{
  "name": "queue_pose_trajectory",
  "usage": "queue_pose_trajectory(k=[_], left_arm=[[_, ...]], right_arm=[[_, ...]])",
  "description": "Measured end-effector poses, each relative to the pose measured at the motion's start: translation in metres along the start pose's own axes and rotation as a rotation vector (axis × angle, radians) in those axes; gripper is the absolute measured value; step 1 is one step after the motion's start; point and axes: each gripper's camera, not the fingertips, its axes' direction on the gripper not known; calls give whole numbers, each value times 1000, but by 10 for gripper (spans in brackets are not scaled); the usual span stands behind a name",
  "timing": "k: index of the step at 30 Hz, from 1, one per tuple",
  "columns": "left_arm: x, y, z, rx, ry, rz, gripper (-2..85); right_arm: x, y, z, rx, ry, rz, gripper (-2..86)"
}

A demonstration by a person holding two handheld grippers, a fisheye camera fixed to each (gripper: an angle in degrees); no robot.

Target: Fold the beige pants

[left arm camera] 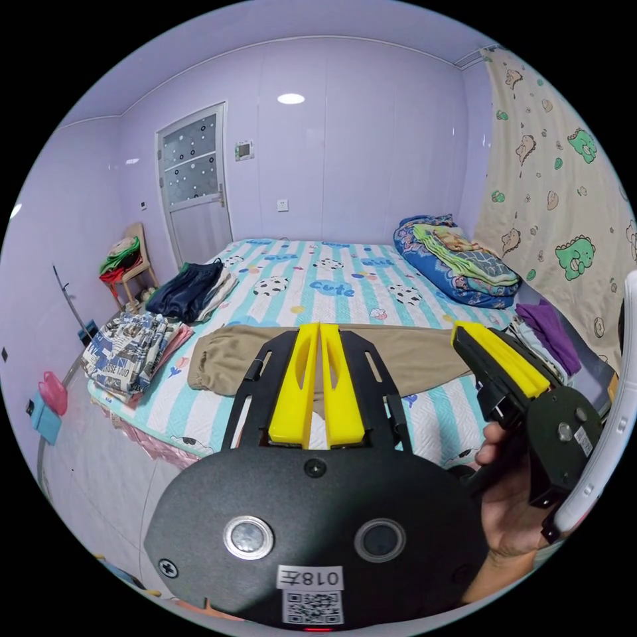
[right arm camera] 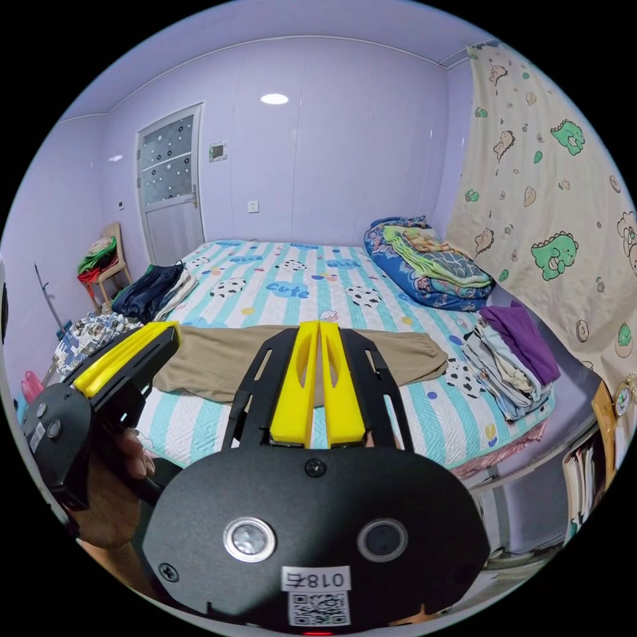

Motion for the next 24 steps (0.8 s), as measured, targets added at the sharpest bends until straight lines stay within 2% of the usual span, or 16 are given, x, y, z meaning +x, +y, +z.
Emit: queue_pose_trajectory(k=[24], left_arm=[[7, -7, -9, -1, 2, 7, -10]], right_arm=[[-10, -5, 9, 0, -2, -5, -10]])
